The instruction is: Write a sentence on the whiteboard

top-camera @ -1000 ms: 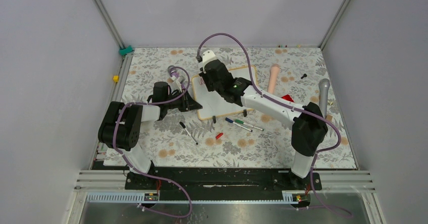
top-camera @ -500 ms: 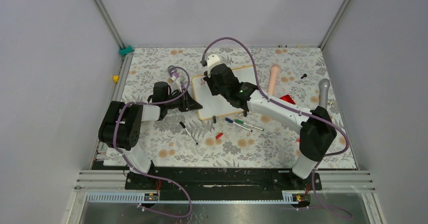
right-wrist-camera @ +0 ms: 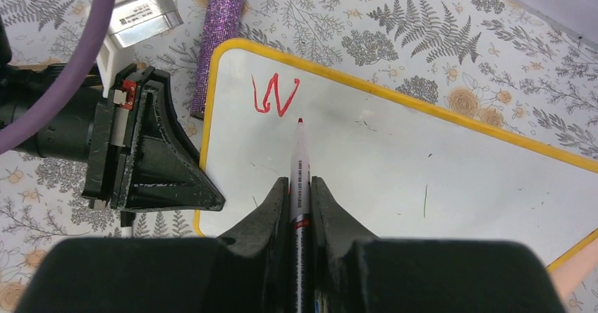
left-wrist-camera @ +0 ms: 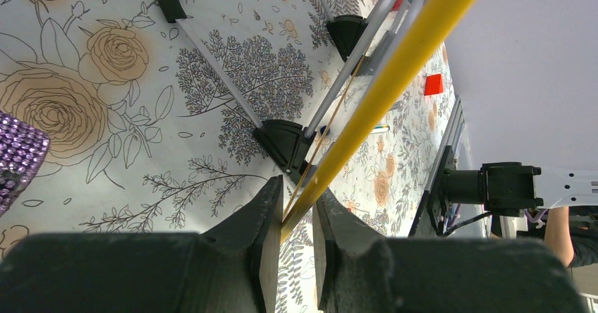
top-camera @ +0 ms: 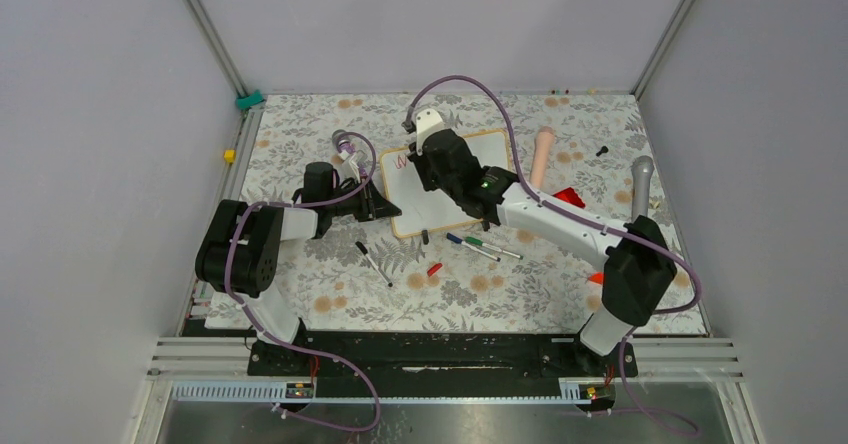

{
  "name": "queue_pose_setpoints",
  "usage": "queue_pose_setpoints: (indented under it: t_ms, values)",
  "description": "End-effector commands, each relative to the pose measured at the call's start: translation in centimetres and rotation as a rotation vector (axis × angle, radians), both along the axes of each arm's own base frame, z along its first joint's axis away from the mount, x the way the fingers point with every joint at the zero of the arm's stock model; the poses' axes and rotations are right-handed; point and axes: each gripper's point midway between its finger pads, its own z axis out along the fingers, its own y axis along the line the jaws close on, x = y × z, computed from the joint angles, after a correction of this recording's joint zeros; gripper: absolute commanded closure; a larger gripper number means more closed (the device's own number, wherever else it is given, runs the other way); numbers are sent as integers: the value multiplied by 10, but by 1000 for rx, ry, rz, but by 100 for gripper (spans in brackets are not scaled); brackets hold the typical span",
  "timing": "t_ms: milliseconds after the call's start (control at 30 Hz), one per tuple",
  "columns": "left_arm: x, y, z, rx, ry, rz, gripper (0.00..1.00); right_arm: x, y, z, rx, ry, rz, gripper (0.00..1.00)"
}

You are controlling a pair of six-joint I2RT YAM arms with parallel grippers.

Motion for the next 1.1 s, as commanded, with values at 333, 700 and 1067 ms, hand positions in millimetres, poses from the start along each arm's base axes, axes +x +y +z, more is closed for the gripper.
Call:
queue_pose_setpoints:
  t_ms: [333, 700, 1067]
  values:
    - [10, 3, 1, 6, -22, 37, 100, 22, 0, 11, -9, -29, -64, 100]
    - [11, 3, 1, 7, -22, 37, 100, 29, -3, 6, -16, -20, -80, 100]
    - [11, 3, 1, 9, -22, 38, 100, 34, 0, 5, -14, -16, -80, 100]
